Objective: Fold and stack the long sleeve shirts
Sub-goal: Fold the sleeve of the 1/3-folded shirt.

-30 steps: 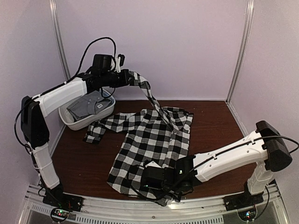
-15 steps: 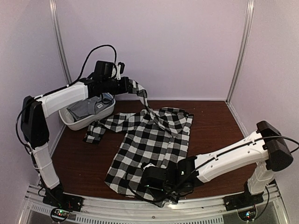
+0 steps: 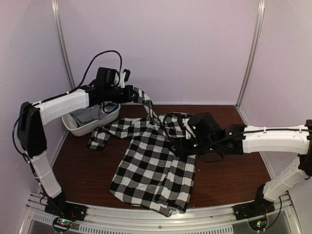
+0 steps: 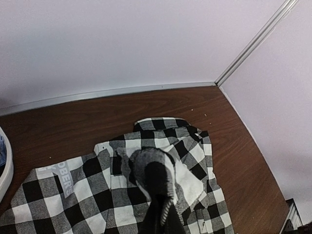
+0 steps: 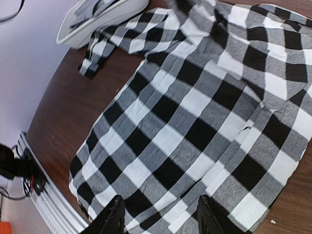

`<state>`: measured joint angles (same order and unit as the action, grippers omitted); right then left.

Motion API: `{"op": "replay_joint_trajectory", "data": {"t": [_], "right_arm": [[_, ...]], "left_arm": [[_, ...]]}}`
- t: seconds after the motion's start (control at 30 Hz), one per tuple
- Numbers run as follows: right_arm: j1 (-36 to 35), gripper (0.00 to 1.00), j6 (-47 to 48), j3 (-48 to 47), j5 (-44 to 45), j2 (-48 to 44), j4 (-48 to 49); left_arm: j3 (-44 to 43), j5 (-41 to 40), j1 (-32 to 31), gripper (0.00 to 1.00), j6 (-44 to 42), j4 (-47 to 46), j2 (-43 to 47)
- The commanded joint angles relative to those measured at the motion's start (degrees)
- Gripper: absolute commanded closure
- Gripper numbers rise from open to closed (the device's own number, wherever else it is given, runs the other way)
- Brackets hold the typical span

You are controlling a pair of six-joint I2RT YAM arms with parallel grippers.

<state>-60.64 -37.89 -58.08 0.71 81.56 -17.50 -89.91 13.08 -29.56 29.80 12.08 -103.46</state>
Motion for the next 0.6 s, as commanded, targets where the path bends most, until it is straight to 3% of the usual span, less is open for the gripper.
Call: {"op": "replay_joint_trajectory", "data": {"t": [0.0,0.33,0.57], "right_arm": [[9.79,0.51,2.51,1.00,-6.37,0.32,8.26],[30.25,0.79,6.59,-5.06,-18.26,15.86,15.27],[36.23,0.82,5.80,-11.64,-22.10,26.48,17.32]], "left_arm": [[2.19,5.66,0.34,1.00,-1.98,-5.30,2.70],[3.17,11.94,-4.51,1.00,-5.28,-6.27,2.44],[4.52,14.49,-10.83,1.00,-7.98,-6.31,1.92]]}}
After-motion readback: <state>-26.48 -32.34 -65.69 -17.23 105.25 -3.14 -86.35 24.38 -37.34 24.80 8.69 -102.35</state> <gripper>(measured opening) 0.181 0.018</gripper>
